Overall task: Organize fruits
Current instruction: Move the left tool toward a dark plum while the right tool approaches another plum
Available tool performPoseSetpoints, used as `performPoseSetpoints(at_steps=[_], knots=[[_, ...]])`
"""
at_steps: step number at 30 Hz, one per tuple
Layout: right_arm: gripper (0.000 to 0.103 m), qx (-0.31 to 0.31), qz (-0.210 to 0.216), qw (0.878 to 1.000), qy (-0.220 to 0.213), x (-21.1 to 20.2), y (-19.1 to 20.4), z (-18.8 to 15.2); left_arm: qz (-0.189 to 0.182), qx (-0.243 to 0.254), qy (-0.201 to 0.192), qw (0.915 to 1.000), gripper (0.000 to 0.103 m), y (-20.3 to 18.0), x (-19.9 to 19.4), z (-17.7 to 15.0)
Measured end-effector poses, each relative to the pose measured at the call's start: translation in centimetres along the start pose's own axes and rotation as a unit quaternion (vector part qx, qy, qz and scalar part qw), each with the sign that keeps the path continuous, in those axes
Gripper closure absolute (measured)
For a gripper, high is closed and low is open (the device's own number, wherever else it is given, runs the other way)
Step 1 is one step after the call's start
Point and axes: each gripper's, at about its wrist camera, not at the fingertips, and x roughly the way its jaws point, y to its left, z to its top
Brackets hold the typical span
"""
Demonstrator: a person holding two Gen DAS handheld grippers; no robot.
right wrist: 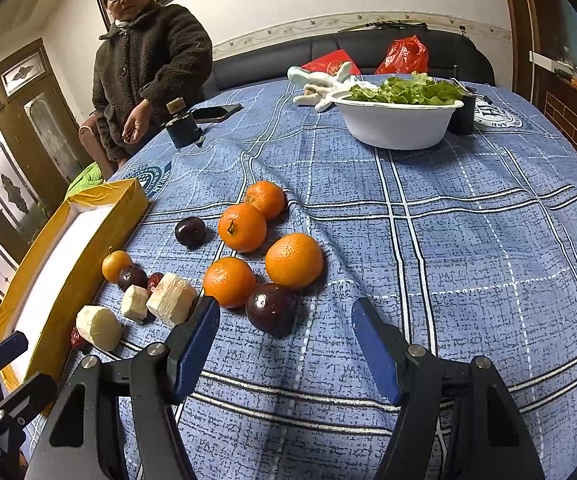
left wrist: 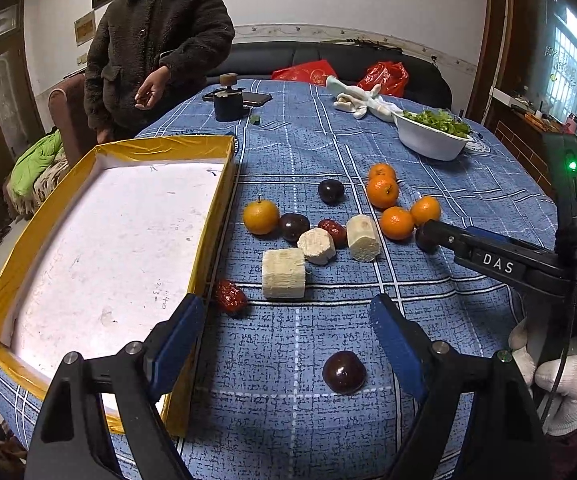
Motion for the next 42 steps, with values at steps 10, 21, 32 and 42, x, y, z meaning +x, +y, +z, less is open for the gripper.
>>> performPoseSetpoints(at_steps=[10, 21, 32, 42], knots=[[0.03, 0.003, -0.009, 1.0, 0.001, 0.2, -0.2, -0.1, 0.007, 0.004, 0.004, 1.0, 0.018, -0.1, 0.1, -0.2], [0.029, 0.005, -0.032, 0.999, 0.001, 0.1, -0.3, -0.2, 0.001, 0.011, -0.005, 0.9999, 0.018, -0.8, -0.6, -0.2], [0.029, 0.009, -0.04, 0.999, 0.005, 0.2, -0.4, -0.3, 0.0, 0.019, -0.003, 0.9998, 0.018, -1.7, -0.5, -0.3], [0.028, 0.03, -0.012, 0.999, -0.006, -0.8, -1.6, 0.1, -0.05, 0.017, -0.01, 0.9986, 0.019, -0.5, -1.5, -1.2]])
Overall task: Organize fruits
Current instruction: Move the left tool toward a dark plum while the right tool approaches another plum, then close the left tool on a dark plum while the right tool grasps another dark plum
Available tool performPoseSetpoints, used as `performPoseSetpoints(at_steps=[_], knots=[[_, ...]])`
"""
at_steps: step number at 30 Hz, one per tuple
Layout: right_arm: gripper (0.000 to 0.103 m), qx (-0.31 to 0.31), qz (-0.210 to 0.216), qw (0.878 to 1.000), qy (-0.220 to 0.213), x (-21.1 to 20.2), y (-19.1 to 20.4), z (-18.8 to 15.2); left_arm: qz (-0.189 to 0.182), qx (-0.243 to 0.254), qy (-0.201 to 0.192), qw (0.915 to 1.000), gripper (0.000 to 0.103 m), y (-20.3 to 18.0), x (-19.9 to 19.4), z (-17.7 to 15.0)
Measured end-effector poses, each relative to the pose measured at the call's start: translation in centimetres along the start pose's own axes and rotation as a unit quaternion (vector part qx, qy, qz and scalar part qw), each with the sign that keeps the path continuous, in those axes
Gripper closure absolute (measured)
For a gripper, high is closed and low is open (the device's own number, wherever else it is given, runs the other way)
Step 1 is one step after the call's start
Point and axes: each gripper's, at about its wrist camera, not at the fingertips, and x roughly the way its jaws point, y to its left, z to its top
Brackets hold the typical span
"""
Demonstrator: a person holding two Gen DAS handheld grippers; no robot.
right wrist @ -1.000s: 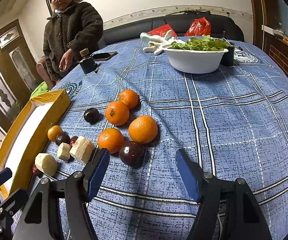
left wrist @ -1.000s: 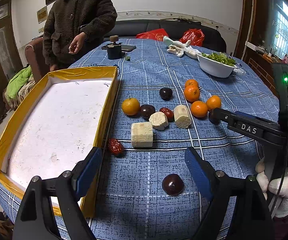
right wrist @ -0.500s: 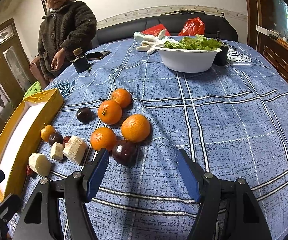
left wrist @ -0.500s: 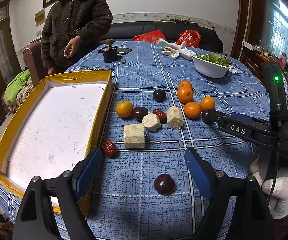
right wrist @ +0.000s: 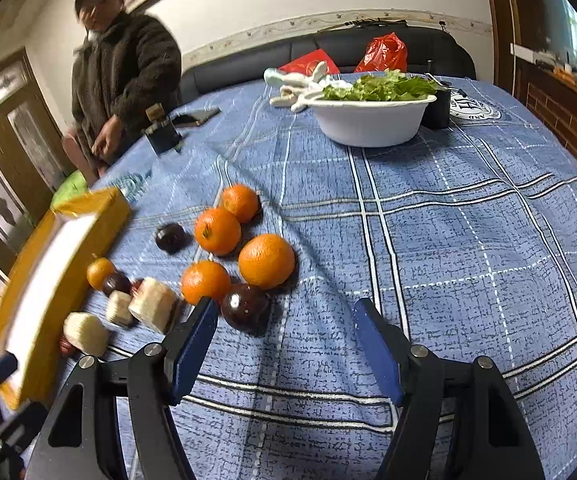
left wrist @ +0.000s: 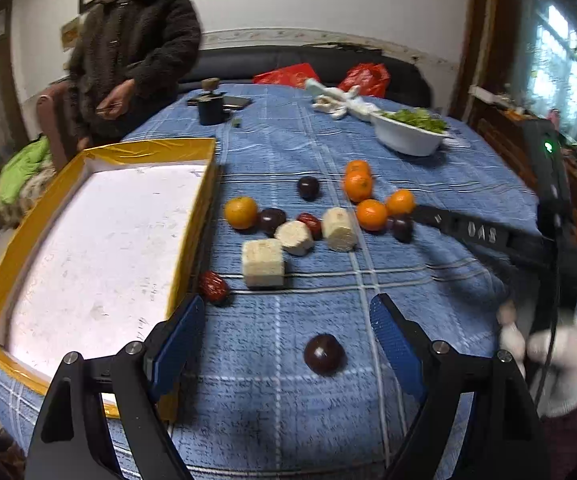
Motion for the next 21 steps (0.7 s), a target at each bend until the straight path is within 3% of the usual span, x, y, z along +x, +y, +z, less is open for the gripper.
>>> performPoseSetpoints(at_steps=[2, 7, 12, 13, 15, 16, 21], knots=[[0.028, 0.013, 0.024, 1.0, -0.007, -0.5, -0.5, 0.2, -0.031, 0.004, 0.002, 0.9995, 0.033, 0.0, -0.3, -0.4], [0.039, 0.015, 0.067, 0.998, 0.001, -0.3, 0.1, 0.1, -0.065, 0.01, 0.03, 0.9974, 0.042, -0.5, 1.5, -0.6], [0.04, 0.02, 0.063, 0.998, 0.008, 0.3, -0.2, 0.0, -0.077, 0.013, 0.062, 0.995, 0.052, -0.9, 4.0, -0.9], [0.041, 0.019, 0.065, 0.998, 0.01, 0.4, -0.1, 0.0, -0.079, 0.011, 0.073, 0.9941, 0.057, -1.0, 4.7, -0.9], [0.041, 0.014, 0.064, 0.998, 0.013, 0.6, 0.1, -0.1, -0.077, 0.007, 0.095, 0.9925, 0.076, -0.9, 6.0, -1.1], [0.041, 0.013, 0.064, 0.998, 0.014, 0.7, 0.2, -0.1, -0.072, 0.005, 0.088, 0.9935, 0.081, -0.8, 5.8, -0.9], [0.04, 0.013, 0.094, 0.995, 0.012, 0.3, 0.4, -0.1, -0.084, -0.025, 0.082, 0.9928, 0.081, 0.6, 5.1, -0.8]])
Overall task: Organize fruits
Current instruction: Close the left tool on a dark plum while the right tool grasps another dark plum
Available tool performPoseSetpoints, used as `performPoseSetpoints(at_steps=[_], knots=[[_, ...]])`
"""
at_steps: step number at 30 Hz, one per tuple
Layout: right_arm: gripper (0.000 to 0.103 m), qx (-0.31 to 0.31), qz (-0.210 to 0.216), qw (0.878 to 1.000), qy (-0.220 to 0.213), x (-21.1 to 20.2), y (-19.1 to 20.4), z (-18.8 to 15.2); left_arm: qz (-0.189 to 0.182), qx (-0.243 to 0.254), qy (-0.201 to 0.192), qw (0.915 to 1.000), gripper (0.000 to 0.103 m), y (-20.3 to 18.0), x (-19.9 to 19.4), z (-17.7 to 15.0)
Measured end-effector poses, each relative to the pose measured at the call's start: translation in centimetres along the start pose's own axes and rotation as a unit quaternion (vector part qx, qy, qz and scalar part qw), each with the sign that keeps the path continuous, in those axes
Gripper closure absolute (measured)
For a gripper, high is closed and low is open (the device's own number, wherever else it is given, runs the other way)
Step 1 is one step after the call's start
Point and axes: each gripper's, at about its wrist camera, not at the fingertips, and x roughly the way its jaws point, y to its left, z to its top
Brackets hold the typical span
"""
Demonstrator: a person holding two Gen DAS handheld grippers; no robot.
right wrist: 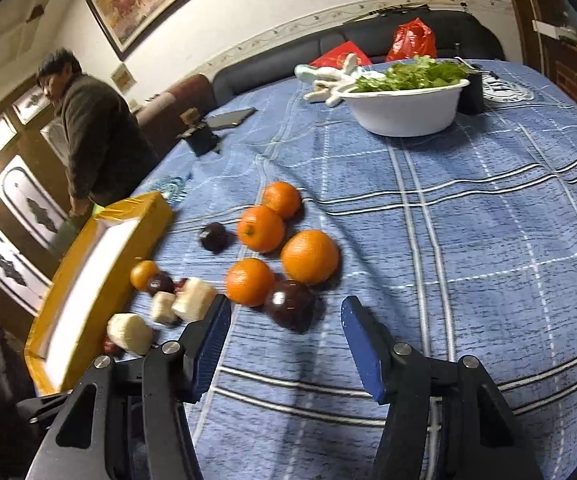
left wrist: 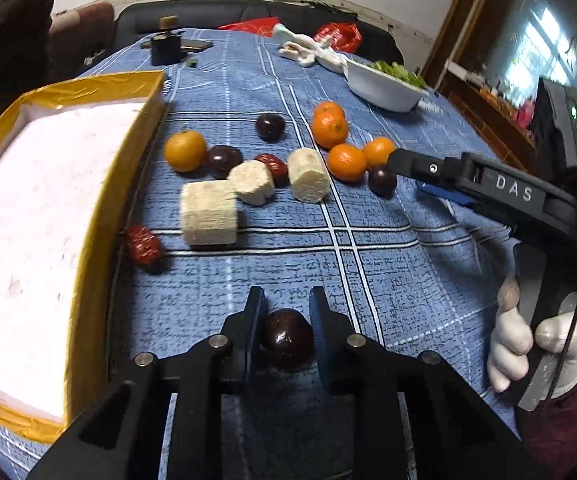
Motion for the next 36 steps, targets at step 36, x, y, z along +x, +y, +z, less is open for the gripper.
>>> performPoseSetpoints(at_steps=[36], knots=[[0.074, 0.007, -0.048, 0.999, 0.019, -2.1, 2.3, -2.0, -0.047, -0.091, -0.142, 0.9846, 0.081, 7.1, -12.8, -3.6]])
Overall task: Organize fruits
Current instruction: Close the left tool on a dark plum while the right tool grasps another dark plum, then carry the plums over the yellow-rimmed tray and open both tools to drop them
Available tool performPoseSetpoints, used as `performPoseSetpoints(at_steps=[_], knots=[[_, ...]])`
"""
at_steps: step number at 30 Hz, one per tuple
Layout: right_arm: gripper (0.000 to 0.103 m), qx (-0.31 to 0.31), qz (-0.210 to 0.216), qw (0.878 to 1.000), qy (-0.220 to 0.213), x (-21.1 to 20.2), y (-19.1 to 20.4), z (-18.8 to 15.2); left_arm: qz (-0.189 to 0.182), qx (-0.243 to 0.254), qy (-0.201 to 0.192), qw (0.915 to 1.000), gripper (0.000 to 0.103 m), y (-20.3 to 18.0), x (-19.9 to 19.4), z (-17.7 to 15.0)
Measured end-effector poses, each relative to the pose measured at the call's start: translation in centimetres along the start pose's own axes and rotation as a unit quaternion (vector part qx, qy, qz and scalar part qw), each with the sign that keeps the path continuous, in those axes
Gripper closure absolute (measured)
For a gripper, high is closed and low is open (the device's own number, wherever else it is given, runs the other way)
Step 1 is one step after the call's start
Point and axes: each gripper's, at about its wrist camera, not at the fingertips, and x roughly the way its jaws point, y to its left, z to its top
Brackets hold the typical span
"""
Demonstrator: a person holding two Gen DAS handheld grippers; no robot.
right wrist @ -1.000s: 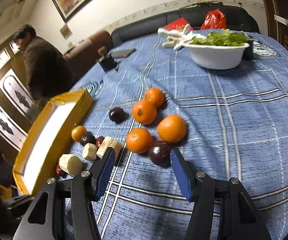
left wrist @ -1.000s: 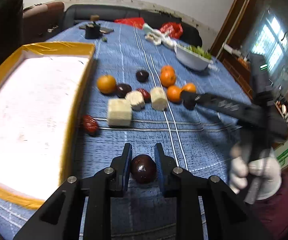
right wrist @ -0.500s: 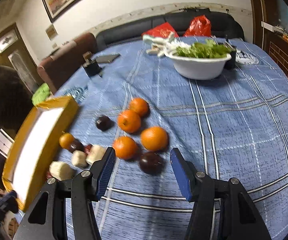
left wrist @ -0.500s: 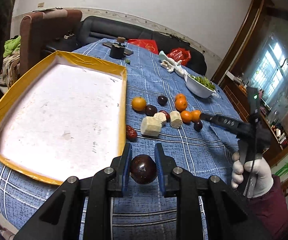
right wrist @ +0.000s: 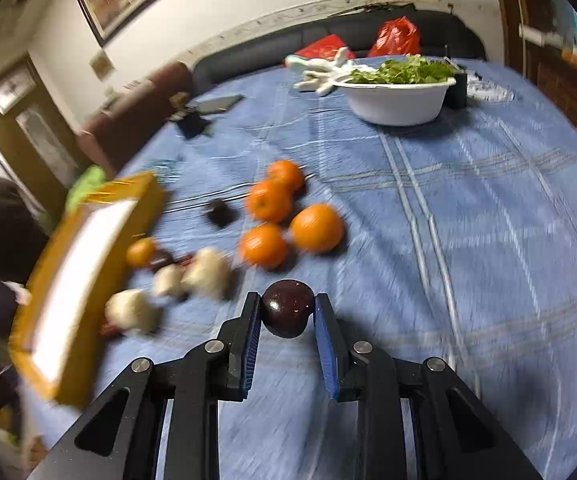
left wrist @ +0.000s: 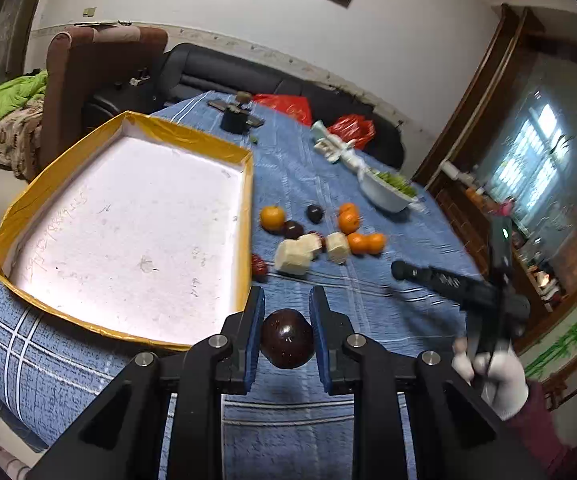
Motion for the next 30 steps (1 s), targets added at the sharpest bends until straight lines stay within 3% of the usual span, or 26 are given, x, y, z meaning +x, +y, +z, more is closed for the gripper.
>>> performPoseSetpoints(at_steps=[4, 8, 12, 16, 19, 23, 26, 30], knots=[[0.074, 0.029, 0.089, 0.995, -0.021, -4.7, 0.3, -1.5, -0.05, -0.011, -0.009, 0.9987, 0.081, -0.5, -1.4, 0.6], [0.073, 0.045, 0.15, 0.986, -0.063, -8.8, 0.9, -1.1, -0.095, -0.017, -0.024, 0.9951, 0.081, -1.2, -3.1, 1.8], [0.073, 0.03, 0.191, 0.976, -0.095, -12.1, 2.8, 0.8, -0.108, -0.017, -0.047, 0.9928, 0.081, -1.5, -4.9, 3.6], [0.073, -0.001, 0.235, 0.965, -0.12, -16.4, 5.7, 4.8, -0.112, -0.013, -0.066, 0.9915, 0.081, -1.1, -7.0, 8.0], [0.072, -0.032, 0.255, 0.955, -0.147, -19.9, 8.1, 8.9, -0.084, 0.002, -0.083, 0.993, 0.081, -0.8, -8.6, 11.6], [0.071, -0.089, 0.259, 0.948, -0.161, -22.4, 13.4, 14.4, 0.029, 0.051, -0.097, 0.9935, 0.08, 0.0, -9.7, 16.1], [0.071, -0.133, 0.245, 0.952, -0.126, -19.7, 17.7, 16.2, 0.091, 0.045, -0.078, 0.9917, 0.08, 2.8, -7.9, 17.0], [0.071, -0.154, 0.247, 0.957, -0.016, -9.3, 21.5, 12.4, 0.15, 0.013, -0.039, 0.9878, 0.08, 8.2, -3.4, 14.4]])
